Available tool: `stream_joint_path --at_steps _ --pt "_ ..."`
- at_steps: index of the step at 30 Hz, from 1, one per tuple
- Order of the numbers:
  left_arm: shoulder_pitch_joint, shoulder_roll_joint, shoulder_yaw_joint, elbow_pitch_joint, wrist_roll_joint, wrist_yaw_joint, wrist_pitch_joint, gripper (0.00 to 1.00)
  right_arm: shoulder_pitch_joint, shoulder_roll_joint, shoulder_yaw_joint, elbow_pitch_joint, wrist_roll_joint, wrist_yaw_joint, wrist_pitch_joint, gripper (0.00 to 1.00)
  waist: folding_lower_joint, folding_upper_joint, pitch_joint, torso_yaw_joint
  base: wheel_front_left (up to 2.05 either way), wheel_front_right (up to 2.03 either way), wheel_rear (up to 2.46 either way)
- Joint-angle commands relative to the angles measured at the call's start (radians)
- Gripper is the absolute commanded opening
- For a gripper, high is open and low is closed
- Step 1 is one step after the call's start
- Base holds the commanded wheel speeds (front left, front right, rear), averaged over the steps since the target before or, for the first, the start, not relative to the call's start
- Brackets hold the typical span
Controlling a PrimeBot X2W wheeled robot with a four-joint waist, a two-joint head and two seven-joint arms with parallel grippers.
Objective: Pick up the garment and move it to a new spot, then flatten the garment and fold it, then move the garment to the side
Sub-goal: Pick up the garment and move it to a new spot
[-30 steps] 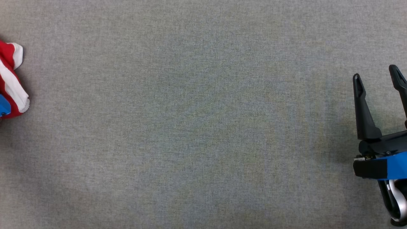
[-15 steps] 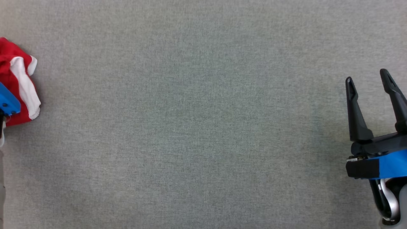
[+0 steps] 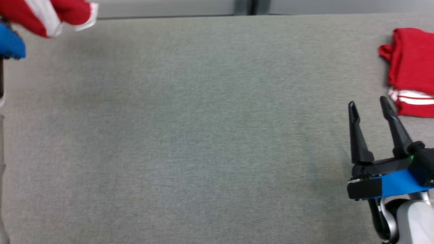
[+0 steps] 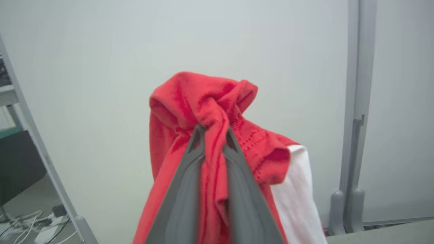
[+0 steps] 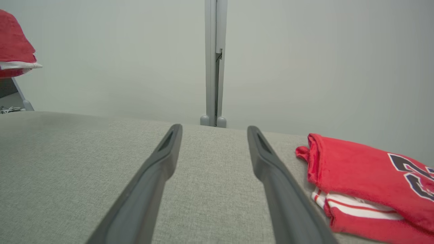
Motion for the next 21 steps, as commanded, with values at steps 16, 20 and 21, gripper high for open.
stream_joint_path --at_steps 16,20,21 --pt "0.064 -0.095 -0.234 -0.452 -0.045 -0.001 0.157 0.00 -0.022 0.049 0.111 0.156 0.071 0.000 -0.100 1.00 0.0001 -0.0001 -0.095 -0.277 0.00 0.00 0.00" --pt "0.118 -0.117 -0.268 -0.451 -0.052 -0.001 0.162 0.00 -0.025 0.049 0.118 0.171 0.092 0.000 -0.111 1.00 0.0001 -0.0001 -0.094 -0.292 0.00 0.00 0.00" --pt "0.139 -0.123 -0.280 -0.449 -0.053 -0.001 0.159 0.00 -0.025 0.049 0.119 0.175 0.095 0.000 -0.114 1.00 0.0001 -0.0001 -0.093 -0.293 0.00 0.00 0.00"
